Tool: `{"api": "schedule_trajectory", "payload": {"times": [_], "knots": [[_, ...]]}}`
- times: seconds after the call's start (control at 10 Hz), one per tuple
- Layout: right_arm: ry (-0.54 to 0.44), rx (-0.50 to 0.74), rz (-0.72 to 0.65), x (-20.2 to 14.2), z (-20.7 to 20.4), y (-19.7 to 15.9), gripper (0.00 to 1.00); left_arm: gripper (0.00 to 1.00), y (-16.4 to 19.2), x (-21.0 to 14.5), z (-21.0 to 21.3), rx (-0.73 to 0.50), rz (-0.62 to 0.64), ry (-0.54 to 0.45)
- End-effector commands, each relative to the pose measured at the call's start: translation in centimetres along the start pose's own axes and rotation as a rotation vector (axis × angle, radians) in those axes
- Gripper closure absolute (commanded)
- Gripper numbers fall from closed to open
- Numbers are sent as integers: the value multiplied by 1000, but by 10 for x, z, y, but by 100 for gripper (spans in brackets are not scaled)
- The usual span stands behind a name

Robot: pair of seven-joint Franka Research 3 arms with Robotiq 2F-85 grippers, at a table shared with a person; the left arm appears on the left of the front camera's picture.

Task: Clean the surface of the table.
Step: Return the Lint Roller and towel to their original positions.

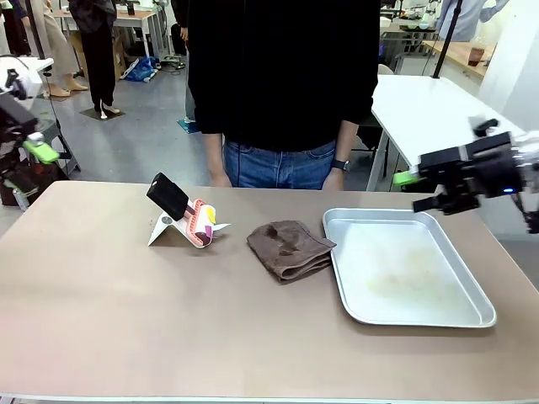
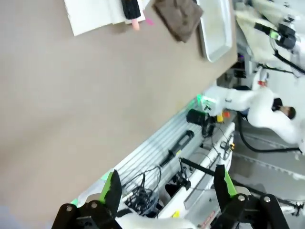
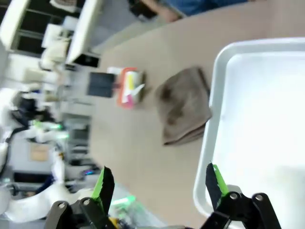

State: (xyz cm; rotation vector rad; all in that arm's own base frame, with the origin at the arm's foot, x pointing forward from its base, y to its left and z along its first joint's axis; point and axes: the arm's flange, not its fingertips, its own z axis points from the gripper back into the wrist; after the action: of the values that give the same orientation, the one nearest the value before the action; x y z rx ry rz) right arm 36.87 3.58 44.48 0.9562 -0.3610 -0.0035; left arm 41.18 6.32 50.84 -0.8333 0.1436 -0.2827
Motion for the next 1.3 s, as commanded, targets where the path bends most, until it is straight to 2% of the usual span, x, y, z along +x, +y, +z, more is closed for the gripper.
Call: {"api": "schedule_trajectory", "payload": {"times": [0.0, 0.1, 0.2, 0.3, 0.5, 0.6, 0.7, 0.8, 1.2], "knots": [[23, 173, -169, -31, 58, -25, 0, 0, 15, -5, 5, -76, -69, 57], [21, 295, -267, -28, 77, -40, 0, 0, 26, -8, 11, -132, -109, 93], [46, 395, -355, -26, 90, -55, 0, 0, 39, -10, 21, -211, -127, 73], [76, 491, -429, -22, 103, -70, 0, 0, 54, -15, 35, -299, -128, 4], [58, 596, -487, -13, 121, -99, 0, 0, 99, -29, 64, -438, -62, -180], [51, 625, -488, -8, 123, -110, 0, 0, 113, -34, 67, -470, -62, -193], [13, 579, -479, -6, 115, -116, 0, 0, 119, -25, 66, -447, -52, -145], [65, 585, -475, -29, 120, -106, 0, 0, 107, -39, 60, -411, -41, -150], [65, 585, -475, -29, 120, -106, 0, 0, 107, -39, 60, -411, -41, -150]]}}
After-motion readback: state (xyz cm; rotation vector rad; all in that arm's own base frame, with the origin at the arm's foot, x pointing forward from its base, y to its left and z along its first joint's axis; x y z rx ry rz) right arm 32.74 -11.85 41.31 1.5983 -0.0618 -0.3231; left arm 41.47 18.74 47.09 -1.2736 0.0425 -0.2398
